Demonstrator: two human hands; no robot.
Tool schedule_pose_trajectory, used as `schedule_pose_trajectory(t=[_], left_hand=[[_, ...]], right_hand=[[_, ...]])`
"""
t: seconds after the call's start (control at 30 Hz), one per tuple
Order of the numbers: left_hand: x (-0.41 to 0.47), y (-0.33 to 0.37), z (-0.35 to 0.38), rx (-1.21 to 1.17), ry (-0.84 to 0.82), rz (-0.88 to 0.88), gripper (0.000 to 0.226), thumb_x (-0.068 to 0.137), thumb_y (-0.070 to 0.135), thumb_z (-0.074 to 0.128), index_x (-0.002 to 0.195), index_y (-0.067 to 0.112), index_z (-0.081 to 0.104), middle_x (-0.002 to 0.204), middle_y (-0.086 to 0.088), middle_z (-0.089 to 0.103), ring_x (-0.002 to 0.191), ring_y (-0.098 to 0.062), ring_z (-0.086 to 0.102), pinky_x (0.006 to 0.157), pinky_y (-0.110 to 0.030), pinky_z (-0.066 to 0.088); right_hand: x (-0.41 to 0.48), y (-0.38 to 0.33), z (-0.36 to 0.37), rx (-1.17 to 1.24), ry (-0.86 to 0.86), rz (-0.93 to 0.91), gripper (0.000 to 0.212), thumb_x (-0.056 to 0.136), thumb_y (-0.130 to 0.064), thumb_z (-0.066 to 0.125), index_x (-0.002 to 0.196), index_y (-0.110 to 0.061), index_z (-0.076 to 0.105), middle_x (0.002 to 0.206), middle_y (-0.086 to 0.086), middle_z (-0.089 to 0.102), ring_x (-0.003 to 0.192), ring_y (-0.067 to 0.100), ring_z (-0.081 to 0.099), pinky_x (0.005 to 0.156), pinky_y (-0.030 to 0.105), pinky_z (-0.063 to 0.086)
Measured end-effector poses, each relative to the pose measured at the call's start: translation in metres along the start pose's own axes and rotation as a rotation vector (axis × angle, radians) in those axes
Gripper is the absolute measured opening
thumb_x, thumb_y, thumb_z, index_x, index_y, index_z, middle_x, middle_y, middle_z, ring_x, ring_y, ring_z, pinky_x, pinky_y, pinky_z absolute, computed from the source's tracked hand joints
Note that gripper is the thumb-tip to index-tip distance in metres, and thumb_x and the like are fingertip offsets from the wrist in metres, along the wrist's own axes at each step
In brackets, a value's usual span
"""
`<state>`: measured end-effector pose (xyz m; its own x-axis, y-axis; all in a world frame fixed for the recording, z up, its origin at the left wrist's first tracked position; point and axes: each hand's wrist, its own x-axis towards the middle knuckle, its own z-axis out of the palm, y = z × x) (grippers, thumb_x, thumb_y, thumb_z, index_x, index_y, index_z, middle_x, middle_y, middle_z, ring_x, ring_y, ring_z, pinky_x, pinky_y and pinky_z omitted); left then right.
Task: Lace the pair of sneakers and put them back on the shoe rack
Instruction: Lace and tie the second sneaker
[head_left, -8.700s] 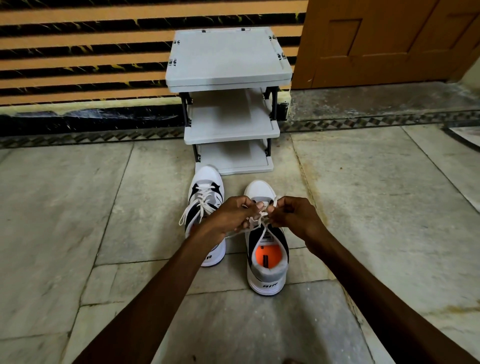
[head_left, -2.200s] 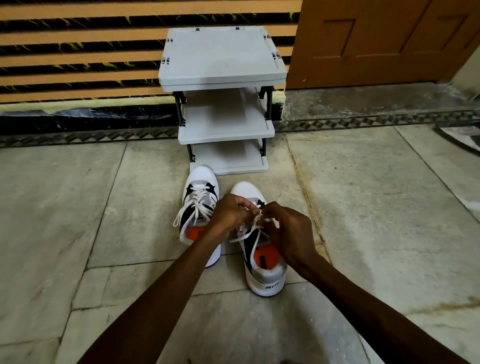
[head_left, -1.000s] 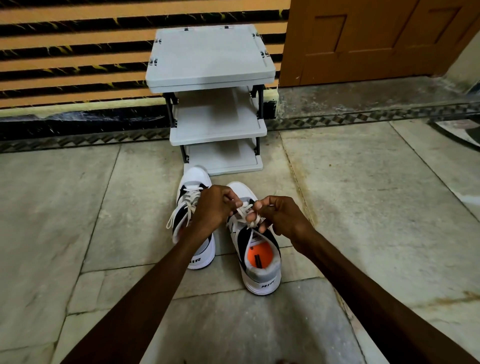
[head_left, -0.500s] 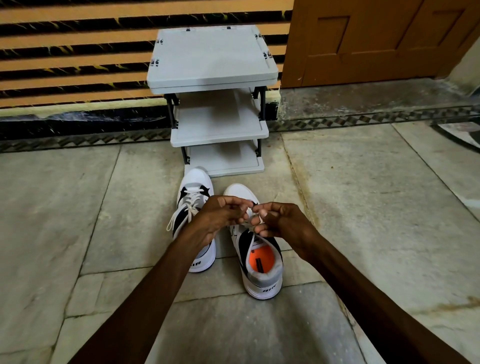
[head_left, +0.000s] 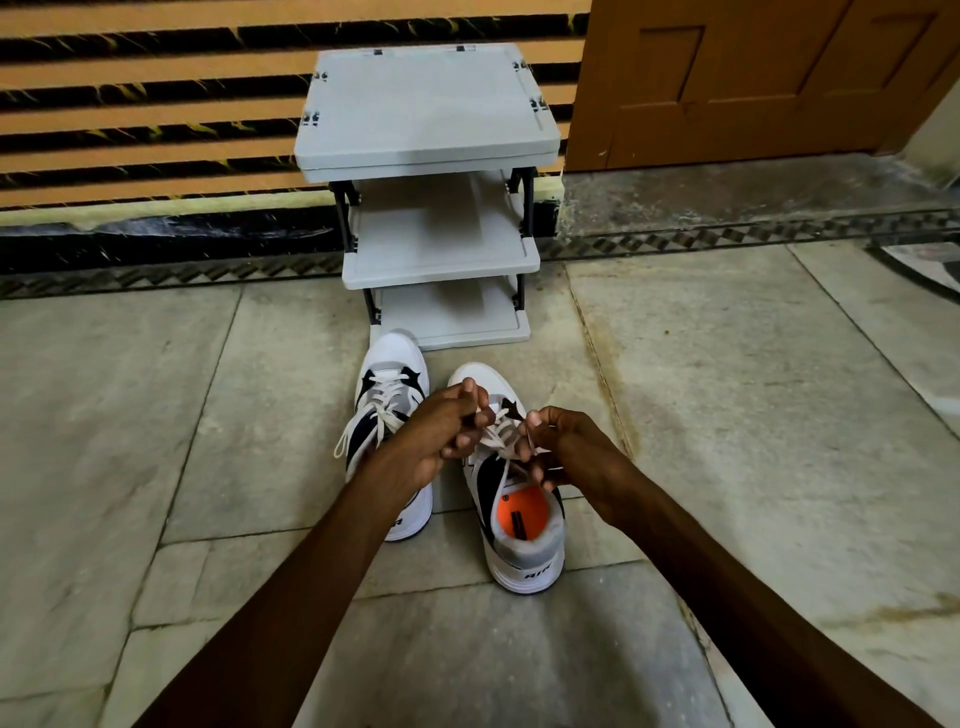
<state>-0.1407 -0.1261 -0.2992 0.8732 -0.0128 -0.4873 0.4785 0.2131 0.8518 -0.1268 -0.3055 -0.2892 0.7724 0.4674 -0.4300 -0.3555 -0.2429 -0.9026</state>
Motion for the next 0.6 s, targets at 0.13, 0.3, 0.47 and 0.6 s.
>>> schedule_pose_trajectory(t=[0.13,0.3,0.47,0.6], left_hand=[[0.003,0.001,0.001,0.519,0.018,0.171,0.036,0.098,0.021,0.037,0.064,0.021,0.047,0.05,0.007,0.043,0.043,-0.011,0.035,0.044,-0.02,0.028],[0.001,0.008,0.005,1.371,0.063,0.408,0.035,0.096,0.027,0.039,0.061,0.024,0.04,0.068,0.003,0.055,0.075,-0.024,0.056,0.066,-0.034,0.038],[0.005,0.006,0.003,1.565,0.074,0.514,0.026,0.1,0.029,0.035,0.082,0.02,0.052,0.1,-0.003,0.069,0.095,-0.03,0.06,0.075,-0.039,0.044],[0.011,0.005,-0.002,1.607,0.039,0.58,0.024,0.1,0.032,0.034,0.075,0.03,0.036,0.094,-0.001,0.07,0.09,-0.028,0.06,0.07,-0.035,0.037]], right_hand=[[0.001,0.01,-0.001,-0.014,0.052,0.003,0.029,0.1,-0.031,0.046,0.08,-0.012,0.055,0.057,-0.003,0.054,0.045,0.012,0.041,0.046,0.024,0.036],[-0.001,0.019,0.001,-0.037,0.124,-0.049,0.027,0.099,-0.029,0.048,0.079,-0.011,0.055,0.062,0.002,0.05,0.044,0.009,0.036,0.041,0.021,0.03],[-0.003,0.028,0.004,-0.148,0.215,-0.132,0.029,0.096,-0.026,0.053,0.068,-0.021,0.054,0.058,-0.008,0.055,0.048,0.005,0.044,0.045,0.021,0.035],[-0.001,0.033,0.003,-0.295,0.243,-0.218,0.026,0.094,-0.023,0.056,0.068,-0.022,0.054,0.057,-0.008,0.055,0.054,0.004,0.048,0.055,0.024,0.038]])
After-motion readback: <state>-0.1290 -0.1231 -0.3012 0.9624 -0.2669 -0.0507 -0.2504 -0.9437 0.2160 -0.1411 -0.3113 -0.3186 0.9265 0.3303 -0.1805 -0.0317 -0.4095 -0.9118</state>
